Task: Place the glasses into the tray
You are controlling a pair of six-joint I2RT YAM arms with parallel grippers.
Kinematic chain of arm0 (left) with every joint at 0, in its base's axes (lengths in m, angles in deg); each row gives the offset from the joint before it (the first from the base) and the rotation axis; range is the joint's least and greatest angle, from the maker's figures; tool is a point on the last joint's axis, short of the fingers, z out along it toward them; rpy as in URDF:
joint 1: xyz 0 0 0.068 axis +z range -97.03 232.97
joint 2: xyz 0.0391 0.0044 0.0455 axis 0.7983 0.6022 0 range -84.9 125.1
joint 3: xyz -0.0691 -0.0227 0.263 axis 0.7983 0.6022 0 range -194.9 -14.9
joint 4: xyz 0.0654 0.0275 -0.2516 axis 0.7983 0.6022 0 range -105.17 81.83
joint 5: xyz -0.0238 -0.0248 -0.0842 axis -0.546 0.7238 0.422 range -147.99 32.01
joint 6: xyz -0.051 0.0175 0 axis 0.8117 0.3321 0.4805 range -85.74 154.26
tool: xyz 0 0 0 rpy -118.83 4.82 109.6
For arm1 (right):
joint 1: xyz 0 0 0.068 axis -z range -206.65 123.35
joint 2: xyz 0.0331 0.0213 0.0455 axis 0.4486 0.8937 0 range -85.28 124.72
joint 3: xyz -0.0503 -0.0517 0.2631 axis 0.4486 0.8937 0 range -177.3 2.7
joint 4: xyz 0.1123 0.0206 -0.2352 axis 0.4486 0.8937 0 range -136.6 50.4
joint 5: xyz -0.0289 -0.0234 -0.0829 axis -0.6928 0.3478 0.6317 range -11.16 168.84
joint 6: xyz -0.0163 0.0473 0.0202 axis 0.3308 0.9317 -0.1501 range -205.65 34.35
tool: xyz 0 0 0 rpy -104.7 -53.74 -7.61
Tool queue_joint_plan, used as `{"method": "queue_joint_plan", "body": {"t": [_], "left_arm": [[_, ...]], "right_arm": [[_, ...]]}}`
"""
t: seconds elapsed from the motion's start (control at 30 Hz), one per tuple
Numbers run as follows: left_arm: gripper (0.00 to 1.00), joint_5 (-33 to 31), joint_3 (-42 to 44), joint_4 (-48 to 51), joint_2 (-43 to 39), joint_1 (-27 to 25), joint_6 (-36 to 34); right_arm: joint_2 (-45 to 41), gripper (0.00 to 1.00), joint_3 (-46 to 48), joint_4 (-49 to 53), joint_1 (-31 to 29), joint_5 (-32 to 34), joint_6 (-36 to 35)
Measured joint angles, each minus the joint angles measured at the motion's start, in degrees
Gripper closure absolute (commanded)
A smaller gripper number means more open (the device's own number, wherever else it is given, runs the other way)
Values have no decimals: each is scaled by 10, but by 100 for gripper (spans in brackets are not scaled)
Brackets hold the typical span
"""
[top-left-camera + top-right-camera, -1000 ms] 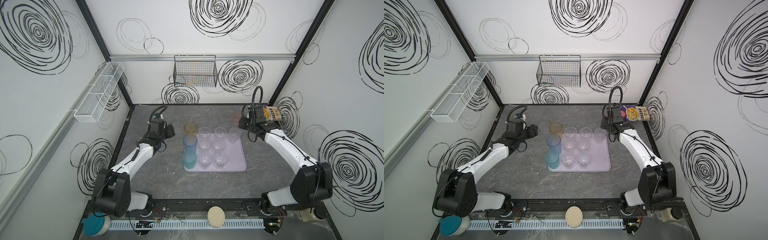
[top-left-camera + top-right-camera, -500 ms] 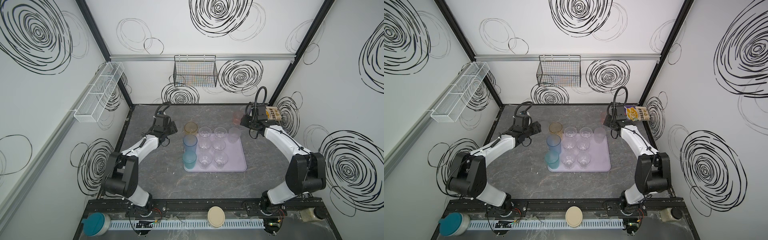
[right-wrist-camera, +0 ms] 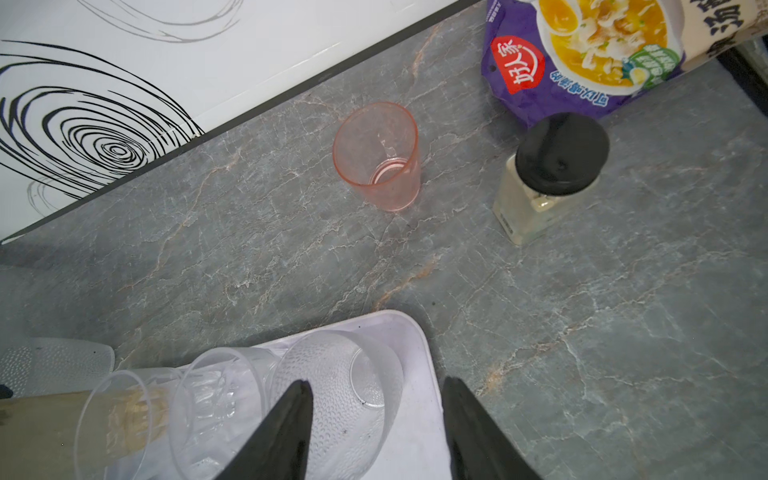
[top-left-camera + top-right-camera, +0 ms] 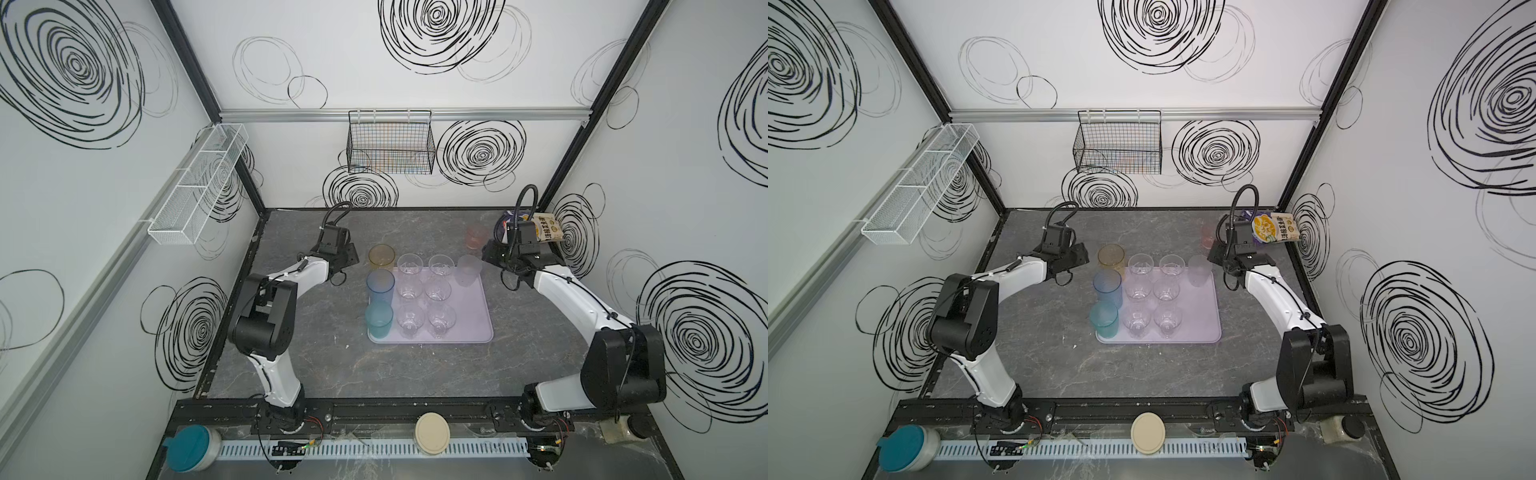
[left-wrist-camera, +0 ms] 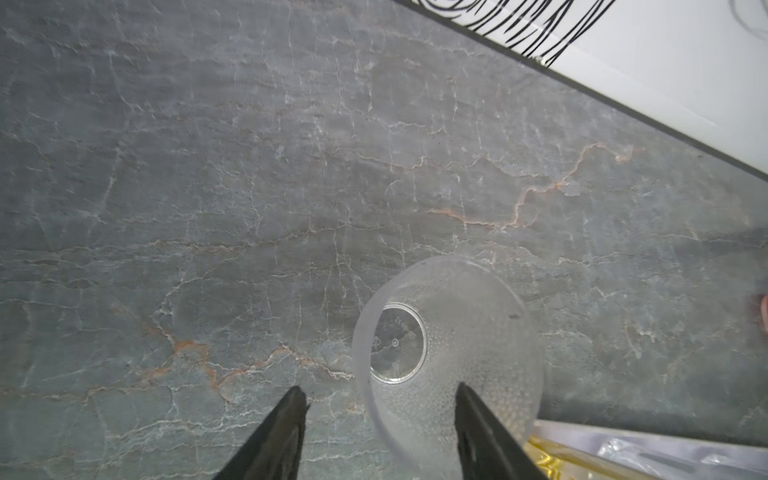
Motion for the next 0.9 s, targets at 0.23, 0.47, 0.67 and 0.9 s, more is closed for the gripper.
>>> {"method": "queue_joint_plan", "body": {"t": [0.23,0.47,0.67,0.9], "left_arm": [[68,0,-14,7,28,1,-4],[86,2,-14,5,28,4,-2],[95,3,-12,9,21,10,-2],[96,3,10,20,-42,34,-2]], "right_arm": [[-4,45,9,-3,0,-1,0],[-11,45,12,-8,0,-2,1],[-11,44,13,-8,-1,-2,3],[-12,44,14,-9,-4,-3,5]]}}
